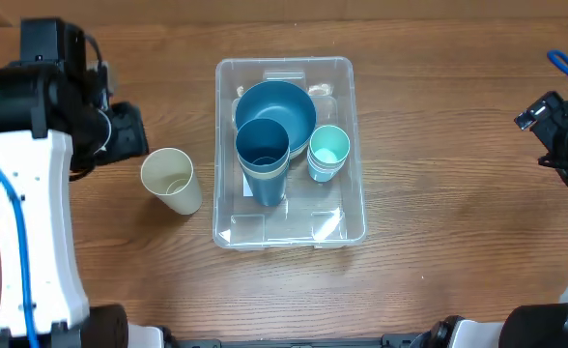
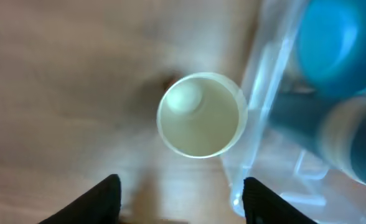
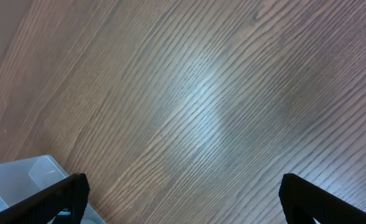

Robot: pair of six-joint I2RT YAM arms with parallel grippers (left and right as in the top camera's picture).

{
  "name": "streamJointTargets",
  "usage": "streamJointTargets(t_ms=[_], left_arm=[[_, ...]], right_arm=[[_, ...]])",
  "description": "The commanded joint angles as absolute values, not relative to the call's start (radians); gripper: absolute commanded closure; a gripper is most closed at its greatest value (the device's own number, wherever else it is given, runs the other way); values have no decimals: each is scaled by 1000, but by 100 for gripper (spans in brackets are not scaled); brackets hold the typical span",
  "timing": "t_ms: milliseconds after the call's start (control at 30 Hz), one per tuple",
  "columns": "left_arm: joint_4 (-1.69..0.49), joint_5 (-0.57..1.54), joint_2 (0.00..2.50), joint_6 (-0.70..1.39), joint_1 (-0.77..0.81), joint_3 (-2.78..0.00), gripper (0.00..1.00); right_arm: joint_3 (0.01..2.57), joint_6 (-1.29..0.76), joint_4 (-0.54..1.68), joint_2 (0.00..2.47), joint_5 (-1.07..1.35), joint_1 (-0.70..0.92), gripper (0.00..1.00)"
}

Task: Pack container
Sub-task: 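Move left gripper to the cream cup and grasp its rim, then carry the cream cup over the bin and drop it onto the blue cups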

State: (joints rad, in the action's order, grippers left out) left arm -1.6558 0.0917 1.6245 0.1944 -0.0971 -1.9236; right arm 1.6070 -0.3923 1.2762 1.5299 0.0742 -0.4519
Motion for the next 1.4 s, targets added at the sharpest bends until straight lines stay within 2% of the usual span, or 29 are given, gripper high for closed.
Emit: streamJointTargets(t_ms=[0, 300, 400, 533, 567, 700, 1000, 1233, 1367], left_arm=[[-1605, 215, 1622, 137, -138, -1785, 39], [-1414, 206, 1629, 139, -121, -1510, 37], [-1374, 207, 1642, 157, -121, -1435, 42], [-1321, 207, 1654, 167, -121, -1381, 53], [-1311, 202, 1655, 181, -121, -1377, 67], [-1304, 202, 1655, 189, -121, -1381, 95], [-1417, 142, 1654, 207, -121, -1563, 96], [-1644, 82, 1653, 218, -105, -1995, 96], [-1689, 83, 1649, 220, -5, -2255, 96]], right_arm=[[1617, -397, 1273, 1525, 73, -455, 0], [1617, -397, 1273, 1525, 73, -455, 0], [1617, -397, 1273, 1525, 73, -455, 0], [1617, -397, 1273, 1525, 73, -455, 0], [1617, -397, 1273, 1525, 73, -455, 0], [1617, -397, 1273, 1525, 73, -455, 0], [1617, -397, 1273, 1525, 73, -455, 0], [1617, -397, 1273, 1525, 73, -455, 0], [1617, -397, 1273, 1525, 73, -455, 0]])
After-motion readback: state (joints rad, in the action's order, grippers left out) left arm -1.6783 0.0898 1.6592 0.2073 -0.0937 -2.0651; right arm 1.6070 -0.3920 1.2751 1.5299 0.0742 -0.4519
